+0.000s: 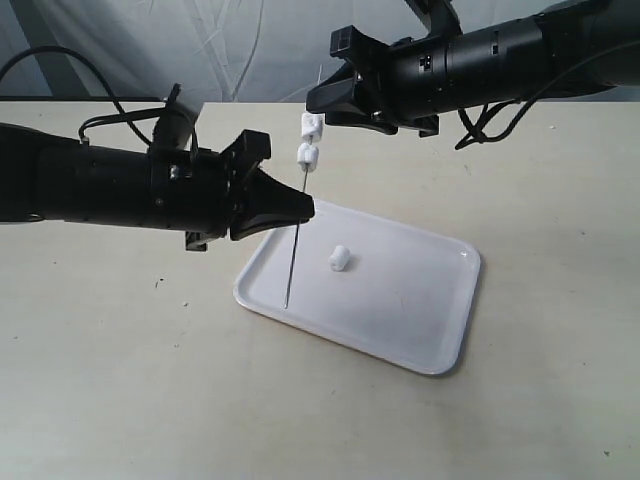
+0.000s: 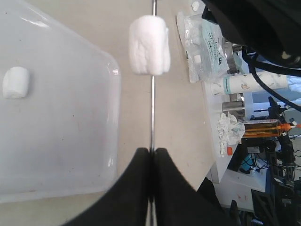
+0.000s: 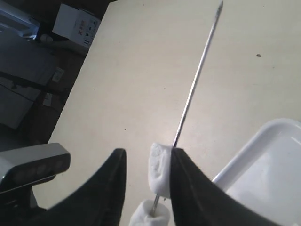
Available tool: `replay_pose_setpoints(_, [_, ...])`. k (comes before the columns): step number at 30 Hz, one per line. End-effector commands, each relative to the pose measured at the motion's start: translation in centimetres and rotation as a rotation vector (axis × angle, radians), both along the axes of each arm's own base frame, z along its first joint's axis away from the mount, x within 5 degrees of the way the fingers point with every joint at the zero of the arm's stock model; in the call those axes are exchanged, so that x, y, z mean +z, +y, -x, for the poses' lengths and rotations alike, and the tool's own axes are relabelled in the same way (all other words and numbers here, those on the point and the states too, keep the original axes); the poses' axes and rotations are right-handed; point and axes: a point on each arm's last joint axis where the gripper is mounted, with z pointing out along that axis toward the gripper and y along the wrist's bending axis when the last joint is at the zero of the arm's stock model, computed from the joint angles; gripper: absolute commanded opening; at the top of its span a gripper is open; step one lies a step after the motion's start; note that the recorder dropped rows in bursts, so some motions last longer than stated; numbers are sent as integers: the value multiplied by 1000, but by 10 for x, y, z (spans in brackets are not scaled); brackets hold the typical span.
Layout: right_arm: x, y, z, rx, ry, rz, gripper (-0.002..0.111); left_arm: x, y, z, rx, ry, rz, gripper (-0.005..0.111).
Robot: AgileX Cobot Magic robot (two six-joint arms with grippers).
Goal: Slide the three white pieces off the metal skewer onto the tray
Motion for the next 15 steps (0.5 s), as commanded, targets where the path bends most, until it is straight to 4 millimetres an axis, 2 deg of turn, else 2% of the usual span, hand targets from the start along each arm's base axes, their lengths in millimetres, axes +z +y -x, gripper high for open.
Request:
replay_pose_setpoints(1, [3, 0, 0, 8, -13, -7, 31, 6, -1, 2, -25, -9, 32, 0])
replay_pose_setpoints(8, [3, 0, 0, 8, -13, -7, 31, 11, 2, 1, 15, -37, 1, 0])
replay_pose_setpoints(15, [3, 0, 0, 11, -12, -10, 31, 28, 1, -4, 25, -96, 13, 0])
